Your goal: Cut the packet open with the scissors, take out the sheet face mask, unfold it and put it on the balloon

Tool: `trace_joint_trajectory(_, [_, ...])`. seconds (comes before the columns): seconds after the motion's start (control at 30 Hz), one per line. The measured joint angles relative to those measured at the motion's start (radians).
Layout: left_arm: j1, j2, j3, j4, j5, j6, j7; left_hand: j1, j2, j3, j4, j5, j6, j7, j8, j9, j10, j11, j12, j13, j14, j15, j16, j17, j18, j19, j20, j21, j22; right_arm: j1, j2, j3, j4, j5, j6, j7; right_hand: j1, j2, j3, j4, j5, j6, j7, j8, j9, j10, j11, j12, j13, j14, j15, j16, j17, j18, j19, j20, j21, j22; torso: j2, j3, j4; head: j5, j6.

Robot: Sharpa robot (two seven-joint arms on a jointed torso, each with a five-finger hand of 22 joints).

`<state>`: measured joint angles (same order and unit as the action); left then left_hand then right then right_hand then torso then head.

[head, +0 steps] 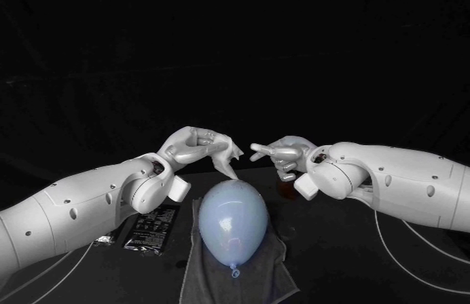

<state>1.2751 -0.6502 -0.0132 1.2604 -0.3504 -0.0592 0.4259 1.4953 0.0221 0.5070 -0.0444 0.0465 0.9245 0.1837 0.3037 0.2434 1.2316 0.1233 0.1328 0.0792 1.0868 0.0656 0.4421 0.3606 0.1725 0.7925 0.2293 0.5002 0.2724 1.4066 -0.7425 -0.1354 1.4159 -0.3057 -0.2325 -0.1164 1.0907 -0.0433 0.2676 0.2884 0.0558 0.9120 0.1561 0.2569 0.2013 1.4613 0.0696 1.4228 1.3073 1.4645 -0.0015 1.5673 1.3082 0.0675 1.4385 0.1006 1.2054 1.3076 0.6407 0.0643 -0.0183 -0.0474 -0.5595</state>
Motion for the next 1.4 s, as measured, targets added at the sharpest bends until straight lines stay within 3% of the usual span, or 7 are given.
trace_joint_trajectory(0.07, [0.0, 0.0, 0.0, 0.0, -0.002, 0.009, 0.004, -0.011, -0.004, 0.019, -0.019, 0.0, -0.011, 0.0, -0.011, -0.007, 0.0, 0.0, 0.005, 0.001, -0.008, -0.001, 0.007, 0.004, -0.001, -0.015, -0.001, 0.019, 0.013, 0.0, 0.01, -0.001, -0.01, 0.037, 0.024, -0.001, 0.0, 0.0, -0.007, 0.001, 0.0, -0.003, 0.003, 0.0, -0.001, 0.0, 0.0, 0.007, 0.0, 0.0, 0.0, 0.0, 0.0, 0.0, 0.003, 0.003, 0.006, 0.0, 0.0, -0.0001, 0.0, -0.002, 0.0])
trace_joint_trajectory(0.27, [0.0, -0.003, 0.0, 0.001, -0.001, 0.047, 0.01, -0.018, -0.005, 0.025, -0.025, 0.0, -0.041, -0.001, -0.044, -0.028, 0.0, 0.0, 0.013, 0.005, -0.014, -0.002, 0.022, 0.017, -0.001, -0.046, -0.004, 0.068, 0.048, -0.001, 0.041, -0.003, -0.04, 0.131, 0.073, 0.015, 0.0, 0.0, -0.03, 0.003, 0.0, -0.02, 0.005, -0.004, -0.002, 0.004, 0.004, 0.026, 0.001, 0.0, 0.0, -0.001, 0.0, 0.0, 0.005, 0.006, 0.02, 0.001, 0.0, -0.0007, 0.0001, -0.008, 0.002])
trace_joint_trajectory(0.53, [0.0, -0.007, 0.0, 0.005, 0.003, 0.11, 0.011, -0.035, -0.009, 0.05, -0.044, 0.0, -0.086, -0.015, -0.087, -0.049, -0.004, -0.004, 0.022, 0.01, -0.019, -0.005, 0.046, 0.03, -0.002, -0.082, -0.001, 0.127, 0.089, -0.007, 0.069, -0.004, -0.054, 0.227, 0.127, 0.064, -0.017, 0.017, -0.068, 0.004, 0.0, -0.03, 0.012, -0.004, -0.004, 0.004, 0.004, 0.036, 0.001, 0.002, 0.005, -0.003, 0.0, 0.0, 0.01, 0.011, 0.035, 0.0, 0.0, -0.0007, 0.0008, -0.012, 0.003])
trace_joint_trajectory(0.83, [0.0, -0.011, 0.0, 0.005, 0.01, 0.157, 0.005, -0.041, -0.007, 0.052, -0.041, 0.0, -0.134, -0.034, -0.122, -0.066, -0.007, -0.007, 0.041, 0.018, -0.028, -0.006, 0.068, 0.042, -0.003, -0.105, 0.001, 0.174, 0.121, -0.009, 0.072, -0.005, -0.071, 0.299, 0.14, 0.137, -0.045, 0.045, -0.12, 0.004, 0.0, -0.037, 0.012, -0.004, -0.004, 0.004, 0.011, 0.04, 0.001, 0.002, 0.013, 0.0, -0.001, 0.0, 0.013, 0.014, 0.035, 0.0, -0.001, -0.0006, 0.0005, -0.015, 0.003])
trace_joint_trajectory(1.27, [0.0, -0.015, 0.0, 0.005, 0.031, 0.186, -0.004, -0.066, -0.013, 0.081, -0.065, -0.001, -0.282, -0.067, -0.18, -0.102, -0.008, -0.008, 0.065, 0.026, -0.039, -0.013, 0.097, 0.056, -0.004, -0.133, 0.008, 0.225, 0.155, -0.012, 0.062, -0.005, -0.068, 0.357, 0.153, 0.198, -0.056, 0.057, -0.142, 0.001, 0.0, -0.037, 0.011, 0.004, -0.001, 0.004, 0.011, 0.046, 0.0, 0.002, 0.013, -0.001, 0.0, 0.0, 0.013, 0.014, 0.04, 0.0, -0.001, 0.0001, 0.0, -0.016, 0.006])
trace_joint_trajectory(1.33, [0.0, -0.015, 0.0, 0.005, 0.034, 0.188, -0.006, -0.073, -0.013, 0.082, -0.065, -0.001, -0.319, -0.078, -0.19, -0.109, -0.011, -0.011, 0.068, 0.028, -0.041, -0.015, 0.101, 0.057, -0.004, -0.135, 0.01, 0.232, 0.158, -0.012, 0.058, -0.005, -0.064, 0.362, 0.158, 0.204, -0.044, 0.069, -0.152, 0.0, 0.0, -0.028, 0.004, 0.014, 0.001, 0.004, 0.011, 0.047, 0.001, 0.002, 0.013, -0.001, 0.0, 0.0, 0.013, 0.014, 0.043, 0.0, -0.001, -0.0001, 0.0, -0.016, 0.007])
trace_joint_trajectory(1.4, [0.0, -0.016, 0.0, 0.005, 0.036, 0.19, -0.007, -0.076, -0.016, 0.096, -0.08, -0.004, -0.342, -0.084, -0.198, -0.114, -0.011, -0.011, 0.068, 0.029, -0.041, -0.015, 0.105, 0.058, -0.004, -0.137, 0.012, 0.238, 0.16, -0.012, 0.056, -0.005, -0.062, 0.365, 0.161, 0.209, -0.039, 0.074, -0.152, 0.0, 0.0, -0.025, 0.007, 0.014, 0.002, 0.004, 0.011, 0.05, 0.001, 0.002, 0.013, -0.001, 0.0, 0.0, 0.013, 0.014, 0.043, 0.0, -0.001, 0.0, 0.0, -0.016, 0.007])
